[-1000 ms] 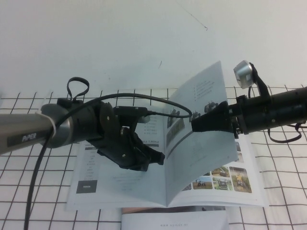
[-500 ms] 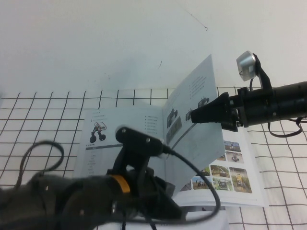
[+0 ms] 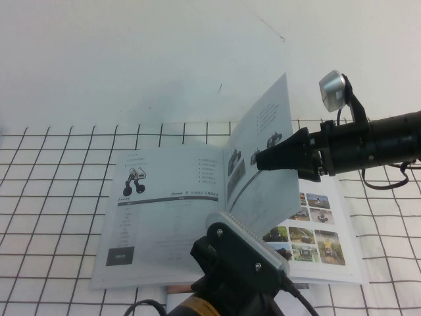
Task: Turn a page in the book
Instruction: Open the closed book
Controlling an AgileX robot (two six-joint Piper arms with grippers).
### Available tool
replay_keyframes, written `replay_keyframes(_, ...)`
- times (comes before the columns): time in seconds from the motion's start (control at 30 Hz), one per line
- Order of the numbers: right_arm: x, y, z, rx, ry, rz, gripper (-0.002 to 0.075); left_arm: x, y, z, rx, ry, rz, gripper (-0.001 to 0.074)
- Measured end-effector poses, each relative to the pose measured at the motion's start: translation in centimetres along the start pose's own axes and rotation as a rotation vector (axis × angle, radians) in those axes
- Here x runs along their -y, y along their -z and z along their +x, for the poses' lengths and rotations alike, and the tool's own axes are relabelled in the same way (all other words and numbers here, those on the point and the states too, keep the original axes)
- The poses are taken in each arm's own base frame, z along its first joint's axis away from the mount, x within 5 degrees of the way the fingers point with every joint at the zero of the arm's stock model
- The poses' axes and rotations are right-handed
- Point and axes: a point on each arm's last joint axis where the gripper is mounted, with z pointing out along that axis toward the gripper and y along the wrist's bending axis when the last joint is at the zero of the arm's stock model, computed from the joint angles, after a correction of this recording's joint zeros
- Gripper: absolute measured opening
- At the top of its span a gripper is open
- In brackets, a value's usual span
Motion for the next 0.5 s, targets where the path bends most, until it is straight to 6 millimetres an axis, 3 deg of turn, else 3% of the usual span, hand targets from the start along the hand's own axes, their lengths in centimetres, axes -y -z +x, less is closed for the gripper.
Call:
replay_keyframes(0.17, -0.4, -0.6, 0.1, -0.01, 0.005, -0.013, 0.0507, -1.0, -1.1, 1.3, 0.006, 0.005, -0.137, -0.0002)
replay_keyframes(0.5, -0.5, -0.7, 0.1, -0.013, 0.009, -0.015, 0.0507, -2.8, -0.7, 2.2, -0.053, 0.178, -0.35, -0.0002)
